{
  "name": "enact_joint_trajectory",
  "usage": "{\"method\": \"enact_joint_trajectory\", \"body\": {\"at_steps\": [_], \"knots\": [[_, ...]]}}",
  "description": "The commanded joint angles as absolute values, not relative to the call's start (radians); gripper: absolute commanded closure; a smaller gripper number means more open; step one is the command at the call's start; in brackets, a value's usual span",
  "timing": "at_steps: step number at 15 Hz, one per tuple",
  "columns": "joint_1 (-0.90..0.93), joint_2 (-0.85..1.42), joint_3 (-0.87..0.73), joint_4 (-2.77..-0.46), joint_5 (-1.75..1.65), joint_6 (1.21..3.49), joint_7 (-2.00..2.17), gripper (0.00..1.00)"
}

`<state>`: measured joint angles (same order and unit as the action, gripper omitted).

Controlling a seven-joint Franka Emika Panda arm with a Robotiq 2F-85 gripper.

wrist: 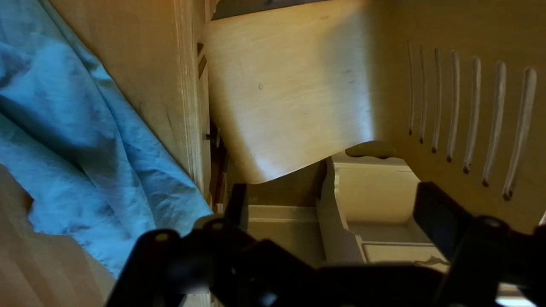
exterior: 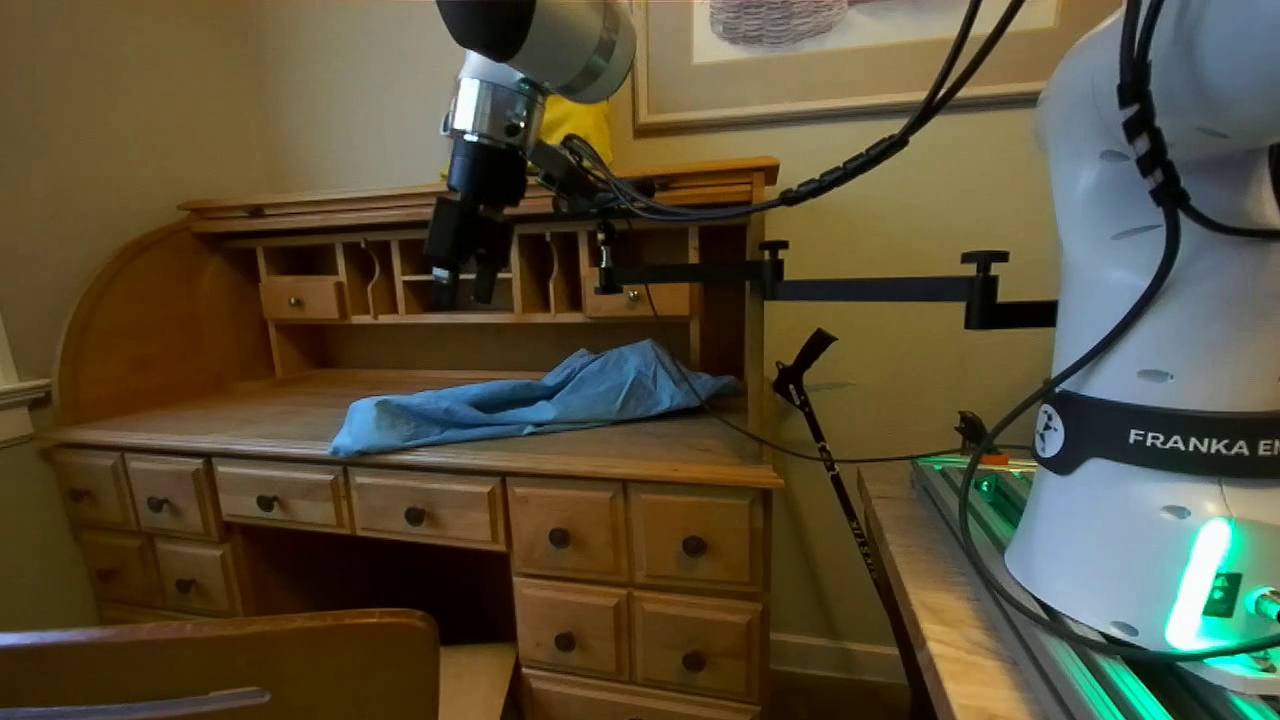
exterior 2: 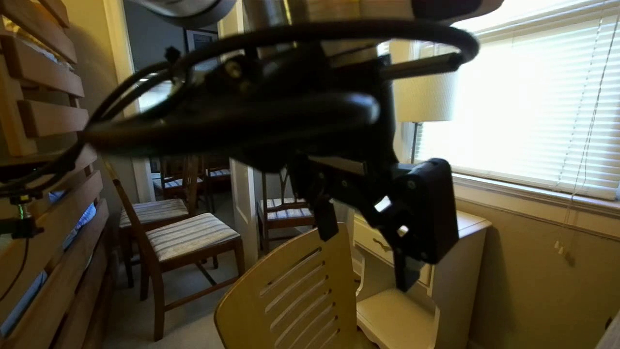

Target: Pick up the blue cloth and put it on the chair

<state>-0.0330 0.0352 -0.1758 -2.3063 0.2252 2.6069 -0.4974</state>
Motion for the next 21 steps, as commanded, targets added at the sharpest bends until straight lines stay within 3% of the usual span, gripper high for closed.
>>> {"method": "enact_joint_trajectory", "body": {"at_steps": [1,21], "knots": [[-0.066,0.114,-0.139,-2.242,0.207,2.691,-0.364,0.00],[-0.124,0.333,-0.139,-2.121,0.043,2.836,-0.182,0.00]]}}
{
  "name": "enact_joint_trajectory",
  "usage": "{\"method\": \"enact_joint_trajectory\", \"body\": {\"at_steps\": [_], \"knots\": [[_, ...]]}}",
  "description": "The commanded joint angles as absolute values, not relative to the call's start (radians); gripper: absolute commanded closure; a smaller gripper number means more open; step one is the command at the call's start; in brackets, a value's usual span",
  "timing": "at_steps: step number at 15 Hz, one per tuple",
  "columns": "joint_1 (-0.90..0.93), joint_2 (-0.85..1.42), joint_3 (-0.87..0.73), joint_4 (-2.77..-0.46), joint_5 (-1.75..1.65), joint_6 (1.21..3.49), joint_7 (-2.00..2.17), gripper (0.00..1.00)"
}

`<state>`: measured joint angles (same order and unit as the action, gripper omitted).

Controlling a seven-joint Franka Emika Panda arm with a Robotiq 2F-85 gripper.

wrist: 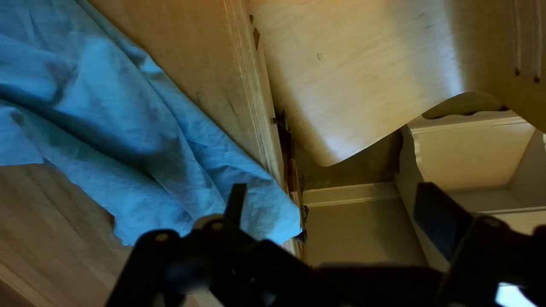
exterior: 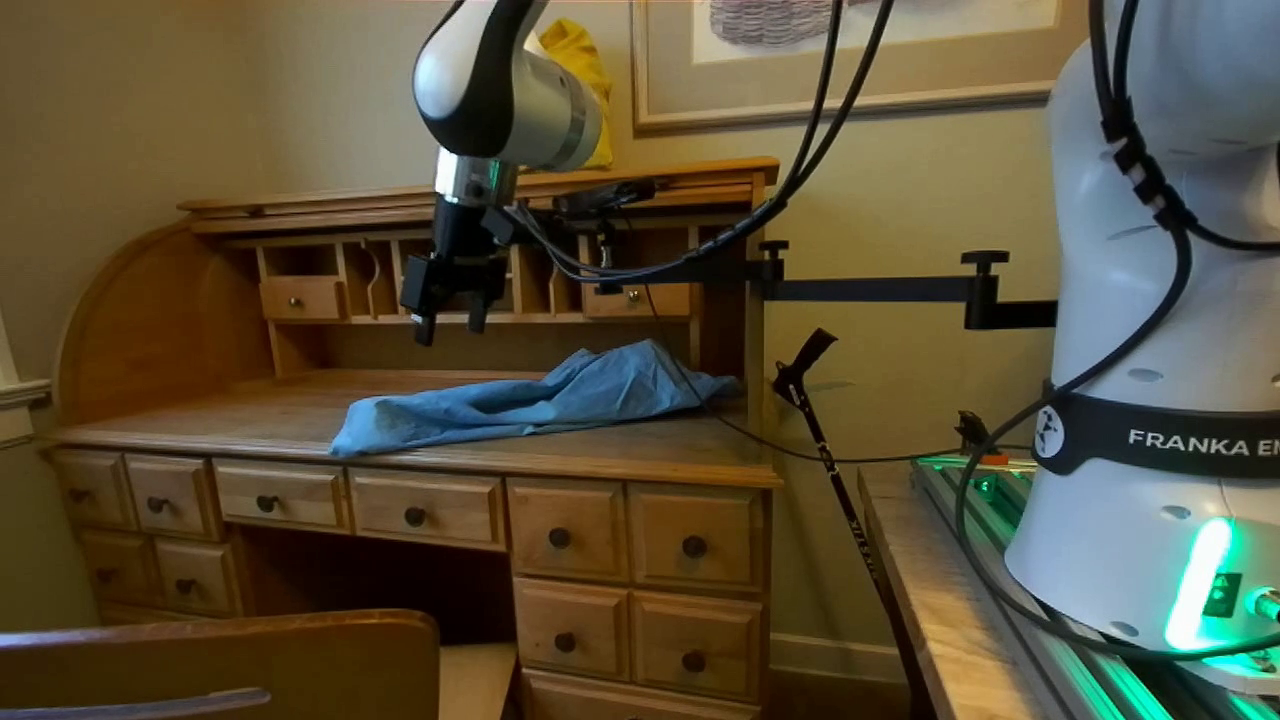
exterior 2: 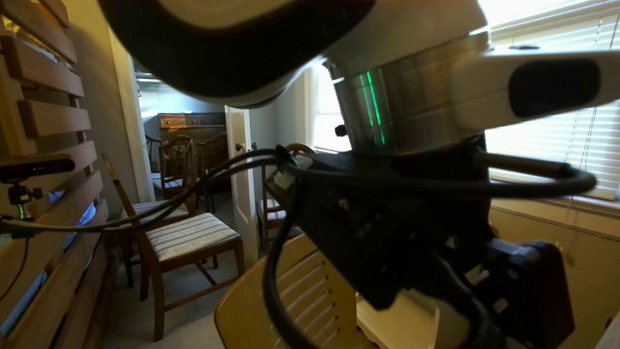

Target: Pick up the blue cloth and put it on the chair

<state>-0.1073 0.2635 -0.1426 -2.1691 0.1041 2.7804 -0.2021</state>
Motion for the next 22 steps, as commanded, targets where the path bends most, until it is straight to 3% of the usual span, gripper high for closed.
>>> {"method": "enact_joint_trajectory", "body": {"at_steps": [1,22], "knots": [[-0.120,0.352,-0.150,-2.108,0.017,2.841,-0.166,0.00],[-0.214,0.708,-0.135,-1.771,-0.119,2.829,-0.292,0.00]]}}
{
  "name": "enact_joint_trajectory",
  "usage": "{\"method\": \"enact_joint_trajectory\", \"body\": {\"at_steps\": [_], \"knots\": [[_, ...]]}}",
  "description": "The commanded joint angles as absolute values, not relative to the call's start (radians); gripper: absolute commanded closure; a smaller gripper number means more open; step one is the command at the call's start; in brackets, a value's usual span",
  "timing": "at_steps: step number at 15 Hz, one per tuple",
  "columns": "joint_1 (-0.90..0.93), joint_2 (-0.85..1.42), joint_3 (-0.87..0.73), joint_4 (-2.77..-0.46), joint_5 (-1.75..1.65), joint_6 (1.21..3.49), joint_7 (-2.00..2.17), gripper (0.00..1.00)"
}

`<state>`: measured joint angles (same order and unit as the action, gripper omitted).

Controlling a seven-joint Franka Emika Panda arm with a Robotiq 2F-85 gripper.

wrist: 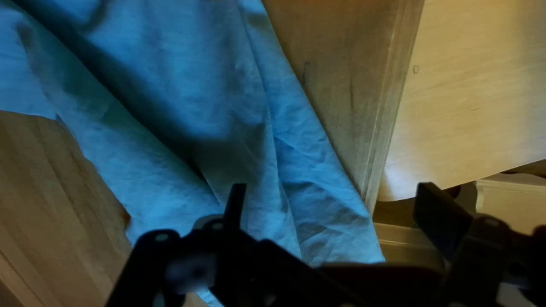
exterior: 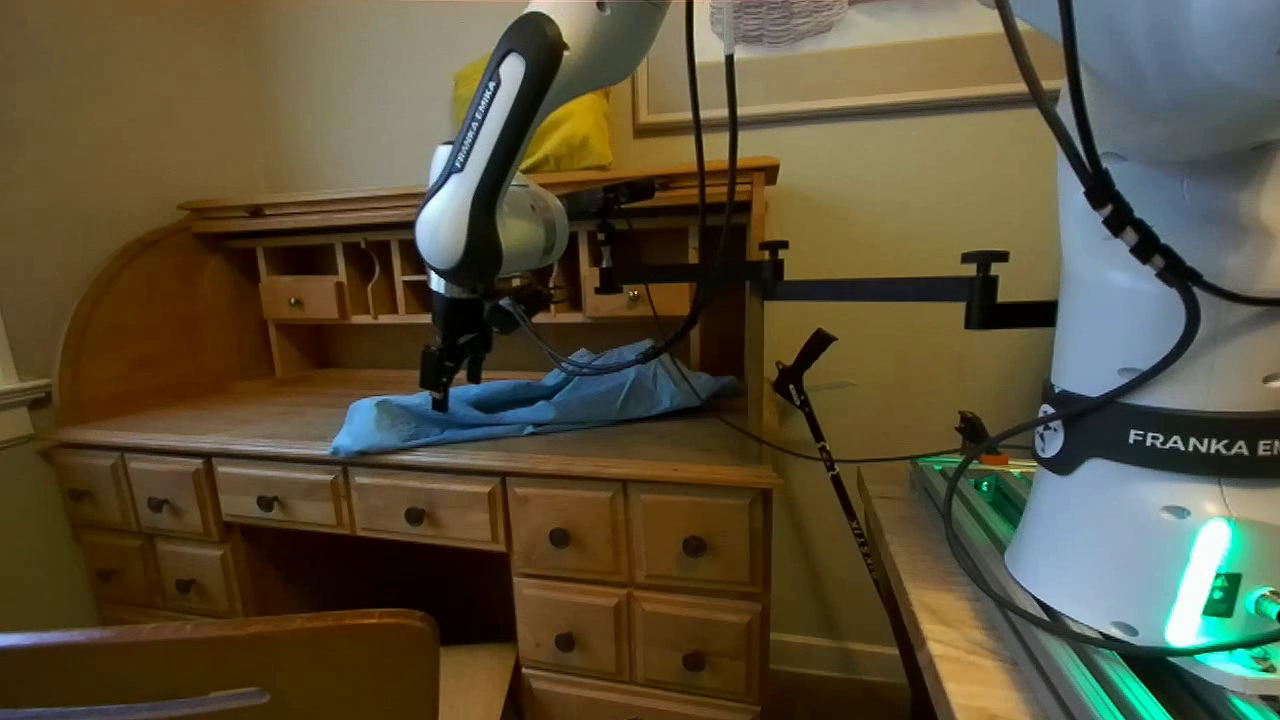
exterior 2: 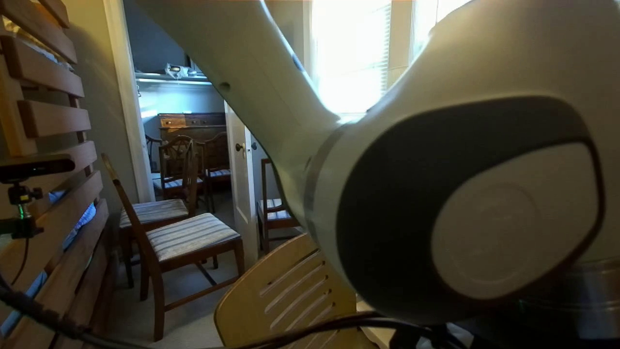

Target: Pick up the blue cloth and put it on the chair

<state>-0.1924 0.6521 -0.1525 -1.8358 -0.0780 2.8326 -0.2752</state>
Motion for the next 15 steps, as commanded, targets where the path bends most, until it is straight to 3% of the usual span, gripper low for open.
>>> {"method": "enact_joint_trajectory", "body": {"at_steps": [1,12,13,15], "knots": [[-0.213,0.720,-0.137,-1.759,-0.124,2.830,-0.296,0.00],[-0.223,0.827,-0.159,-1.667,-0.144,2.846,-0.291,0.00],[-0.224,0.833,-0.160,-1.660,-0.145,2.844,-0.290,0.25],[-0.225,0.843,-0.161,-1.651,-0.145,2.844,-0.289,0.34]]}}
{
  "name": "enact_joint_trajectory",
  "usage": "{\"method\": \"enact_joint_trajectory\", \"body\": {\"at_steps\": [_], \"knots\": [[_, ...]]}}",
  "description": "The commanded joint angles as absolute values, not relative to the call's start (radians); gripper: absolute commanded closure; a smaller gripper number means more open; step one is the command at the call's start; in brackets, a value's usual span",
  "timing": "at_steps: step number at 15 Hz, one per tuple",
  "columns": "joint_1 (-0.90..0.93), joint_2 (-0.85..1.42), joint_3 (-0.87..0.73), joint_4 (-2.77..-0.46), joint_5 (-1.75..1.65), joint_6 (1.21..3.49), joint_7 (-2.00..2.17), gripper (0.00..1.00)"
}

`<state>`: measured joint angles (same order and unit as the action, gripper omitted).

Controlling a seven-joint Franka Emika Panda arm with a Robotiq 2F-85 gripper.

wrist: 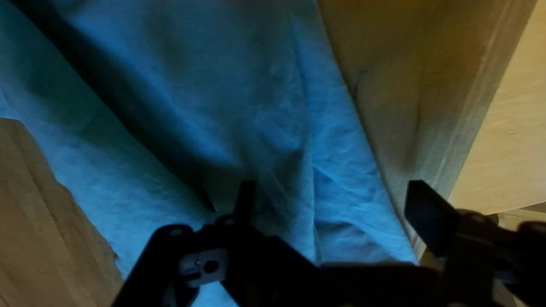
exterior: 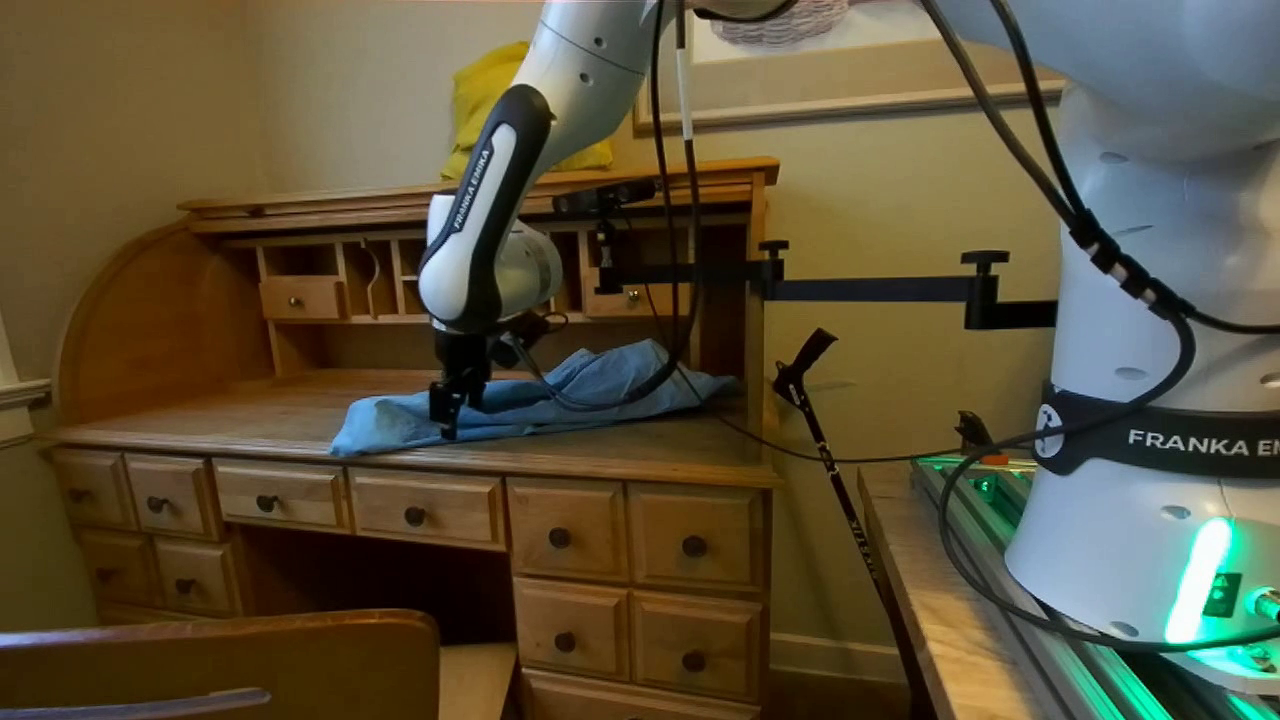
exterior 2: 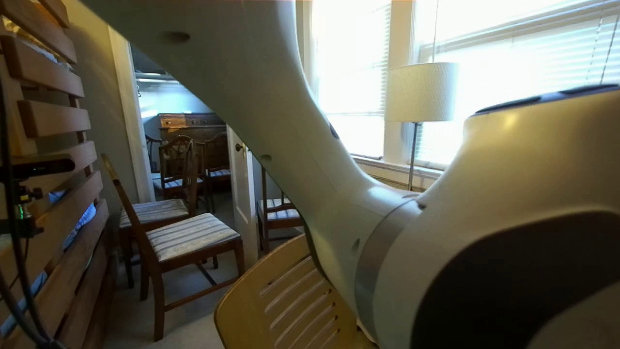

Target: Pick up the blue cloth and put it on the chair

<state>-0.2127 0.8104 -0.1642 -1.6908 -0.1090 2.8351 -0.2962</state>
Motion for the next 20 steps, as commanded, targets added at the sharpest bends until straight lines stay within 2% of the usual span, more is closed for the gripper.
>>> {"method": "enact_joint_trajectory", "body": {"at_steps": [1,9,10,16,17,18,20], "knots": [[-0.226,0.847,-0.160,-1.647,-0.145,2.844,-0.289,0.41],[-0.248,0.822,-0.089,-1.668,-0.120,2.844,-0.314,0.98],[-0.253,0.819,-0.073,-1.671,-0.116,2.841,-0.318,1.00],[-0.271,0.811,-0.015,-1.679,-0.111,2.835,-0.335,1.00],[-0.272,0.807,-0.015,-1.680,-0.113,2.837,-0.336,0.74],[-0.268,0.804,-0.022,-1.680,-0.117,2.842,-0.333,0.72],[-0.266,0.788,-0.028,-1.685,-0.118,2.845,-0.328,0.59]]}}
